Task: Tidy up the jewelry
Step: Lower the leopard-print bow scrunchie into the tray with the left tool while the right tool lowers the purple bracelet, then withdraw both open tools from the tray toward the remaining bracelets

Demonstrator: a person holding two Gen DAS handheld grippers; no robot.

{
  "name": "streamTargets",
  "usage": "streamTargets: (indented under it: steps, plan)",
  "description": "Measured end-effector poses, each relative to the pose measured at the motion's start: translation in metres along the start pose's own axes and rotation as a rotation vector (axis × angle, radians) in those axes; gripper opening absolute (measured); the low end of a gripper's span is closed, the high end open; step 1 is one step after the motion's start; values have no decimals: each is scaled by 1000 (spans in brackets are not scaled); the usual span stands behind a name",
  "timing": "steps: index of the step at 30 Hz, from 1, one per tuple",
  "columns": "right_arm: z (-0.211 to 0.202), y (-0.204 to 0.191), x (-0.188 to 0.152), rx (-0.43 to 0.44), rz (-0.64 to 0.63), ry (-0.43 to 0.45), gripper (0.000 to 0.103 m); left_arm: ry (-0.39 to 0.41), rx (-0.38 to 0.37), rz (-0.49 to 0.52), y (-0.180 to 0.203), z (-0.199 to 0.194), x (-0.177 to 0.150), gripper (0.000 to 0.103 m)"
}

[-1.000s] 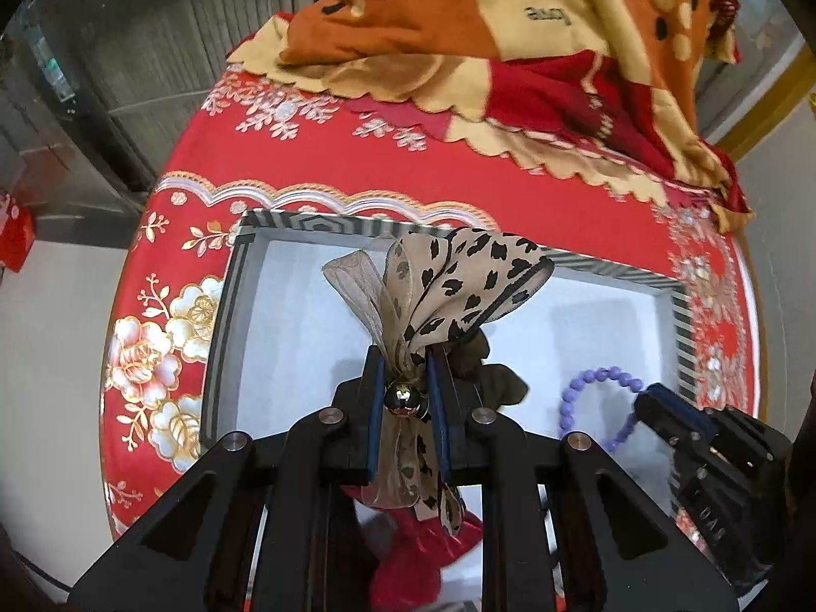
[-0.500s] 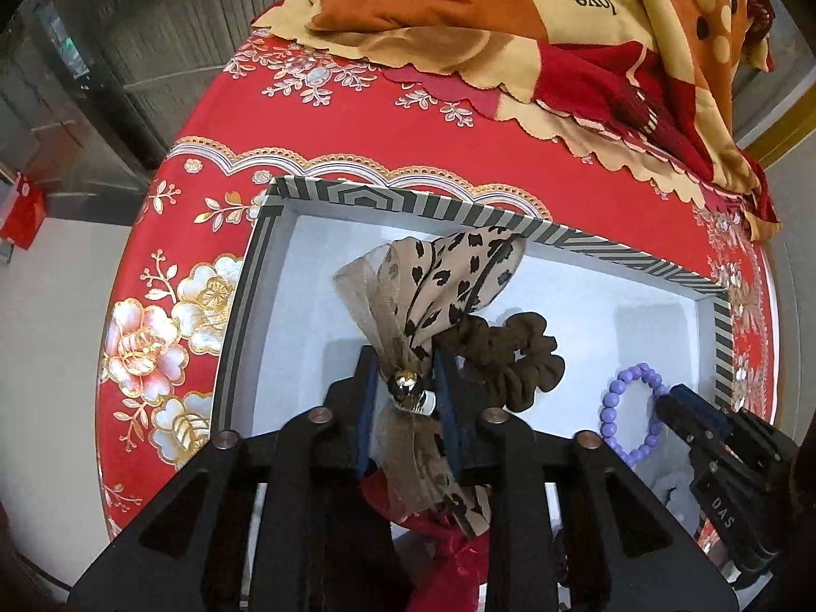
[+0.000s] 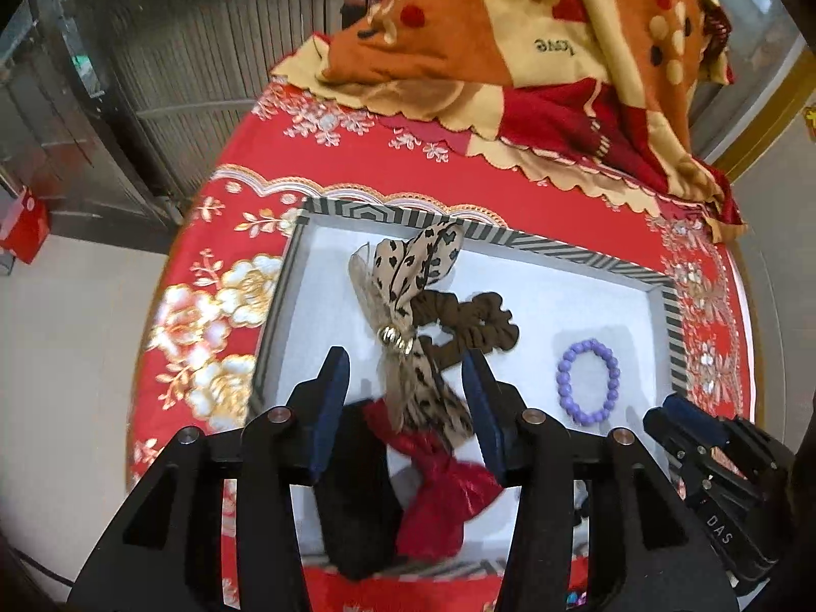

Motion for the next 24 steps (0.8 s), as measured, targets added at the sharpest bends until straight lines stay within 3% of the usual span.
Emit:
streamTargets:
  steps: [11,24]
  plan:
    - [-51,-18,-29,-1,-6,54,29,32,0,50,8,-51,-47,45]
    - [-80,-24,-83,26,14,41,31,15,31,70,21,-73,-104,45]
Point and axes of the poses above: each gripper's, at about its wrist camera, not at the fingertips, and z roughly the way its jaws point, y to its right, x to its top, the point moved 1 cm from there along z, roughly the way its jaws point, and after that the axes turned 7 degrees about y, right-handed, at the moved point
